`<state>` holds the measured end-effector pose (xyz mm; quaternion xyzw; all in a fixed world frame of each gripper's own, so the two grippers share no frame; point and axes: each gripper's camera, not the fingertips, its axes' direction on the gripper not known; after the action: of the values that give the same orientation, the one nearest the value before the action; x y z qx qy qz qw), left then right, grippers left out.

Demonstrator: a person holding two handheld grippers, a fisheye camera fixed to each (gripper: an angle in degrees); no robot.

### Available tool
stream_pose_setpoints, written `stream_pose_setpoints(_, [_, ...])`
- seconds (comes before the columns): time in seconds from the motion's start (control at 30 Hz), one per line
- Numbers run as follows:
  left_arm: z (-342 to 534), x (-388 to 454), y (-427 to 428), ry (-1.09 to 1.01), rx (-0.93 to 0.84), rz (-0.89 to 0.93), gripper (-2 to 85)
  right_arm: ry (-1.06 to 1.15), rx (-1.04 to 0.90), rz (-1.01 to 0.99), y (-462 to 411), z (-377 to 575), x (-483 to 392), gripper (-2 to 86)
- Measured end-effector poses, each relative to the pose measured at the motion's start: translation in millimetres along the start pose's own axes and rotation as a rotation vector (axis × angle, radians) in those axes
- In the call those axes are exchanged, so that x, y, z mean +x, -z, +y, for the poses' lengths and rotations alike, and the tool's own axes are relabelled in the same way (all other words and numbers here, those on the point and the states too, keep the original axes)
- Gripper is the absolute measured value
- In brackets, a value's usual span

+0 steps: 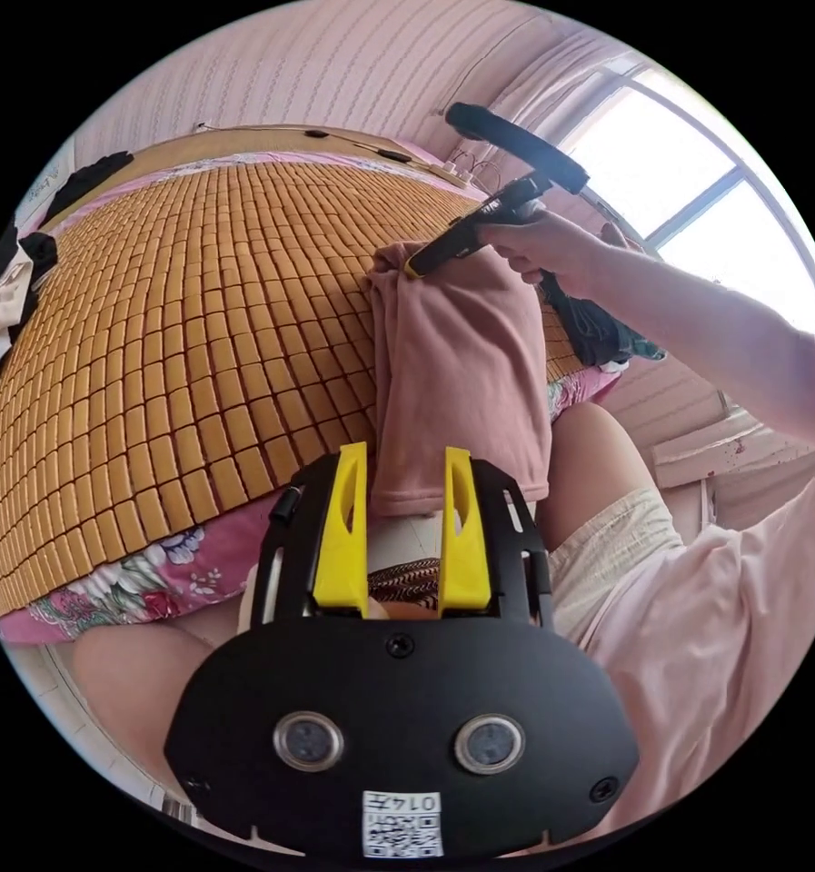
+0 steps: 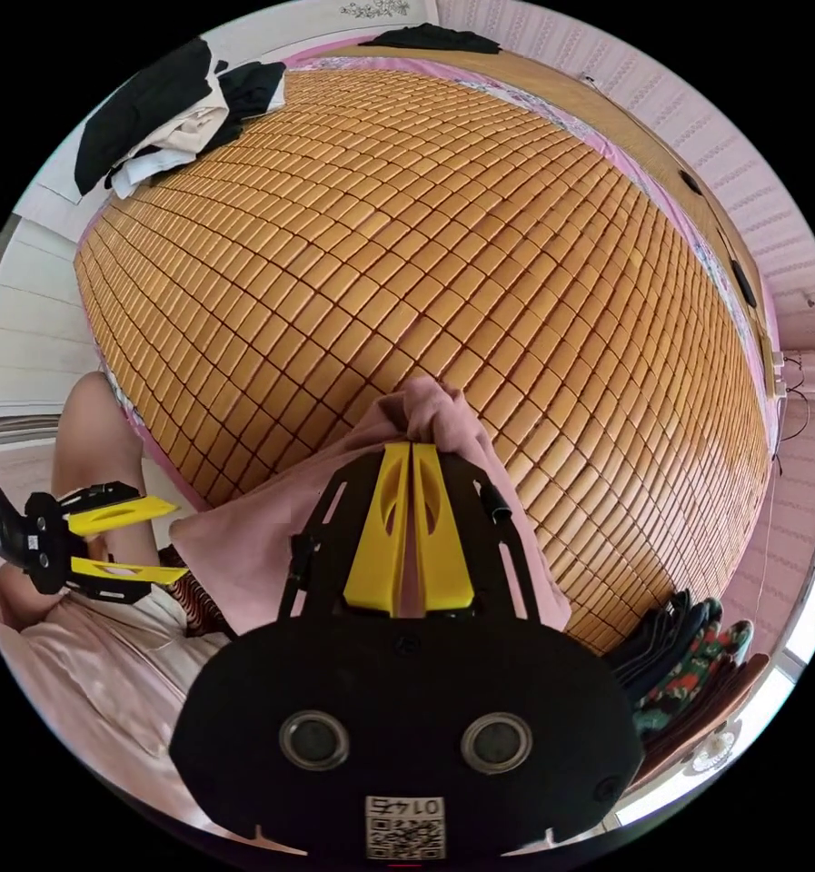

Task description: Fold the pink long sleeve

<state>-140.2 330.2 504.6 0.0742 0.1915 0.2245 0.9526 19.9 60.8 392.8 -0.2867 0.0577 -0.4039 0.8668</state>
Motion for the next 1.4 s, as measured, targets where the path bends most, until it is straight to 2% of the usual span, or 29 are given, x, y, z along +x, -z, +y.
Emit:
stream_pose_setpoints(0.1, [-4.3, -7.6, -13.1, 0.045, -0.034, 0.017, 14.2, -0.02, -0.021, -0.112, 10.7, -9.4, 8.2, -0.5])
stream_pose_setpoints(0.2, [-4.9, -12.2, -15.1, 0.058, -0.036, 0.065, 13.9, 0.067, 0.111, -0.178, 47.3, -4.1, 9.2, -0.1])
stream_pose_setpoints(0.27, [-5.3, -13.6, -17.0, 0.068, -0.046, 0.096, 13.7, 0.094, 0.171, -0.17, 65.1, -1.2, 15.4, 3.5])
stream_pose_setpoints(0.37, [-6.9, -10.0, -15.8, 0.062, -0.035, 0.112, 13.1, 0.107, 0.067, -0.126, 52.0, -10.1, 25.6, 12.9])
stream_pose_setpoints(0.47, [-8.9, -4.4, -15.8, 0.054, -0.035, 0.075, 13.4, 0.1, -0.1, -0.118, 20.3, -19.5, 34.1, 16.4])
stream_pose_setpoints(0.5, [-8.5, -3.7, -15.4, 0.06, -0.028, 0.071, 13.3, 0.105, -0.124, -0.127, 15.0, -20.0, 35.0, 16.7])
stream_pose_setpoints(0.6, [-6.5, -1.0, -14.0, 0.055, -0.01, 0.079, 13.0, 0.121, -0.164, -0.321, 2.2, -16.4, 41.0, 14.1])
stream_pose_setpoints(0.73, [-6.9, 6.7, -12.4, 0.048, -0.005, 0.073, 11.9, 0.152, -0.172, -0.371, 4.6, 2.5, 42.7, 10.2])
stream_pose_setpoints(0.93, [-6.4, 24.0, -10.9, 0.024, -0.005, 0.124, 4.6, 0.201, 0.027, -0.383, 48.3, 78.3, 45.3, 8.0])
stream_pose_setpoints(1.13, [0.4, 74.9, 18.6, -0.158, 0.066, 0.019, 1.3, 0.181, 0.339, -0.432, 109.1, 212.9, 52.0, 7.7])
stream_pose_setpoints(1.4, [15.3, 157.5, 58.8, -0.368, 0.145, -0.08, 0.1, 0.129, 0.619, -0.327, 156.6, 404.5, 24.6, 7.2])
